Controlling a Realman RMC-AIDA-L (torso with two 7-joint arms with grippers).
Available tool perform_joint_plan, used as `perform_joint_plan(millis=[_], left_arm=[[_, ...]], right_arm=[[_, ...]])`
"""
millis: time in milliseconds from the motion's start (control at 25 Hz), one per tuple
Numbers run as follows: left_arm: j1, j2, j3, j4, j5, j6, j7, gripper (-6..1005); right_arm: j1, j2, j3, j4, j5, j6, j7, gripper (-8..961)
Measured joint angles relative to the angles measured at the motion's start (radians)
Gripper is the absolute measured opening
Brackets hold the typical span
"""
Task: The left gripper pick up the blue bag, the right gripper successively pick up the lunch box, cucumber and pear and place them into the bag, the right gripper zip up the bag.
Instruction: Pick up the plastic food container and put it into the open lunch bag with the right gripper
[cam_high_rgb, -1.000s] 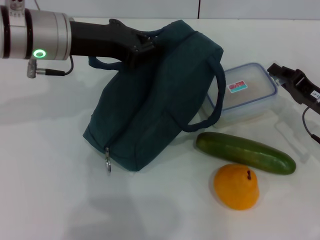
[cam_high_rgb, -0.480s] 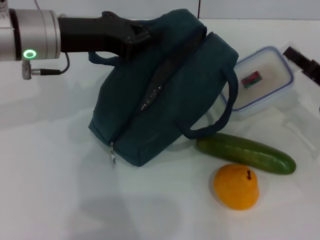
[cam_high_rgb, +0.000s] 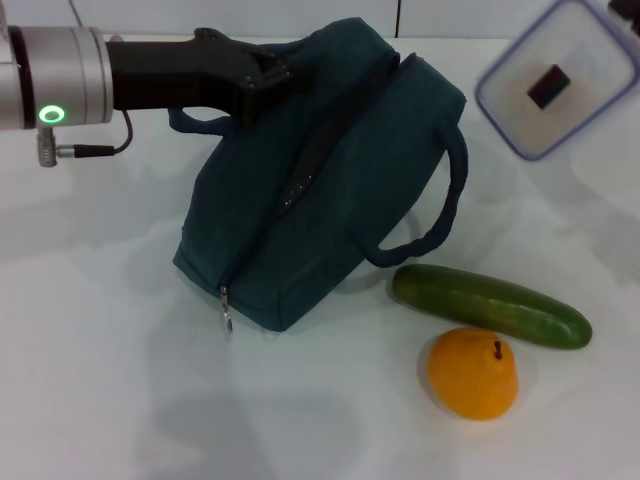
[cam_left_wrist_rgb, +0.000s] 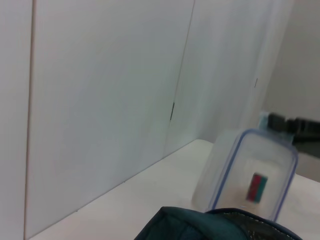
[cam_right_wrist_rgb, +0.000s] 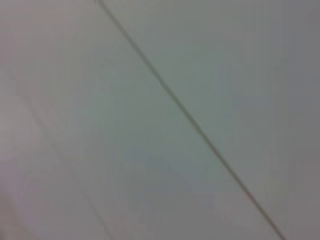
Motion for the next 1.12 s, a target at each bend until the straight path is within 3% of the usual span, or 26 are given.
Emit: perform_joint_plan(millis=[160, 360, 640, 1120], left_arm=[[-0.004, 0.000, 0.000, -0.002, 0.000, 0.000, -0.001, 45], [-0.008, 0.000, 0.000, -0.001, 0.000, 0.000, -0.004, 45], [-0.011, -0.001, 0.000, -0.003, 0.000, 0.000, -0.004, 45], [-0.013, -0.002, 0.000, -0.003, 0.000, -0.001, -0.004, 45]], right_arm=[[0.019, 0.001, 0.000, -0.079, 0.000, -0.036, 0.029, 124], [0.091, 0.002, -0.008, -0.161, -0.003, -0.077, 0.096, 130], [0.194, 0.000, -0.071, -0.168, -0.010, -0.079, 0.140, 138], [0.163, 0.011, -0.126, -0.157, -0.062, -0.026, 0.133, 151]])
